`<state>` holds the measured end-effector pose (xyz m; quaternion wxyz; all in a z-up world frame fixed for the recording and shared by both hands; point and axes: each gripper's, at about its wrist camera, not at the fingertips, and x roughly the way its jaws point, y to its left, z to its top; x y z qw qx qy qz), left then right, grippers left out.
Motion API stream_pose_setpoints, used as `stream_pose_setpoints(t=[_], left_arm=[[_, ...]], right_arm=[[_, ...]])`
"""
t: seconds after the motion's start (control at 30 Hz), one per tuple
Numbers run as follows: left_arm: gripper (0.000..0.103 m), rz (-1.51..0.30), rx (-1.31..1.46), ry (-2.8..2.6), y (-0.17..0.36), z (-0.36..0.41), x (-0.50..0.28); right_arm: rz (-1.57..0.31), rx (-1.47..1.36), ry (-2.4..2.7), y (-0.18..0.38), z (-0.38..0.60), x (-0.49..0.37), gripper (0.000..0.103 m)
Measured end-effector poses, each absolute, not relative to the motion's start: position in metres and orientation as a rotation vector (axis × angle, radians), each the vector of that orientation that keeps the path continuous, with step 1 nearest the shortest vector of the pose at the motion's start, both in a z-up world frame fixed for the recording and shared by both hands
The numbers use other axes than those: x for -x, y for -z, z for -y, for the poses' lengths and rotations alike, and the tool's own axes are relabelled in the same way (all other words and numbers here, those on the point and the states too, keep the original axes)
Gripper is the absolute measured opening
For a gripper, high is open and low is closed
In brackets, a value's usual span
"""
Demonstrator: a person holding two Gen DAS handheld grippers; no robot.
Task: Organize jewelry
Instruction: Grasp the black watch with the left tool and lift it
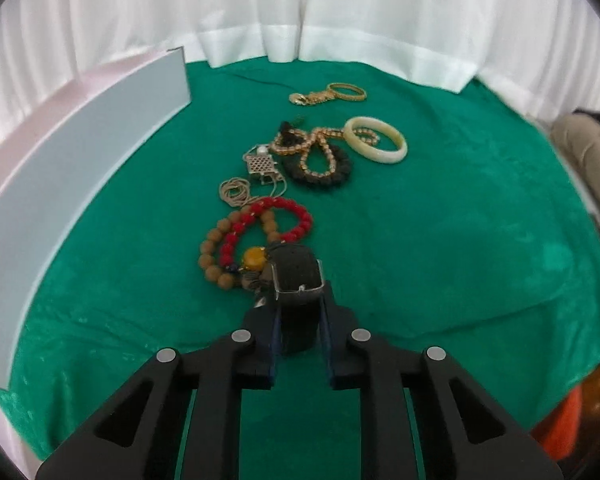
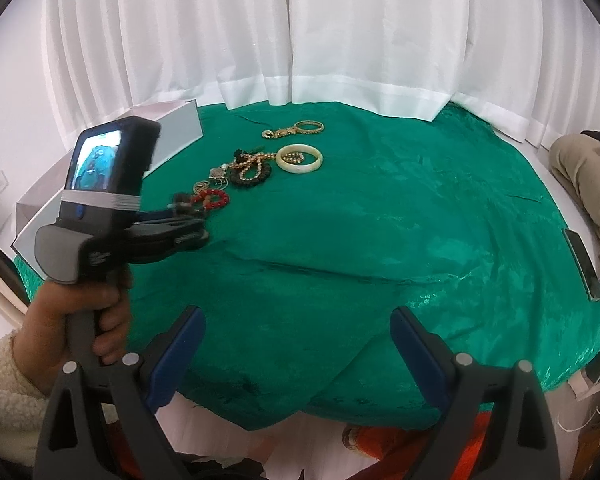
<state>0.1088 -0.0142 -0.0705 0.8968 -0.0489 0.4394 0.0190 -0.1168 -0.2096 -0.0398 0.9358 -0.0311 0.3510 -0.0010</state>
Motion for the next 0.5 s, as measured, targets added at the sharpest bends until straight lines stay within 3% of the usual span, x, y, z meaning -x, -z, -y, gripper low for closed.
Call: stream_pose_setpoints(t=[0.4,0.5], left_arm=[[0.013,-0.876,0.190,-0.056,0.054,-0.056,-0.064],[0.010,-0.873,0.206,-0.059,0.056,-0.062,-0.064]], right_arm=[[-0.649,0.003,-0.090,0.016,0.224,0.095,0.096],[-0.813,0.006,-0.338,0.031,0.205,0.045,0.096]])
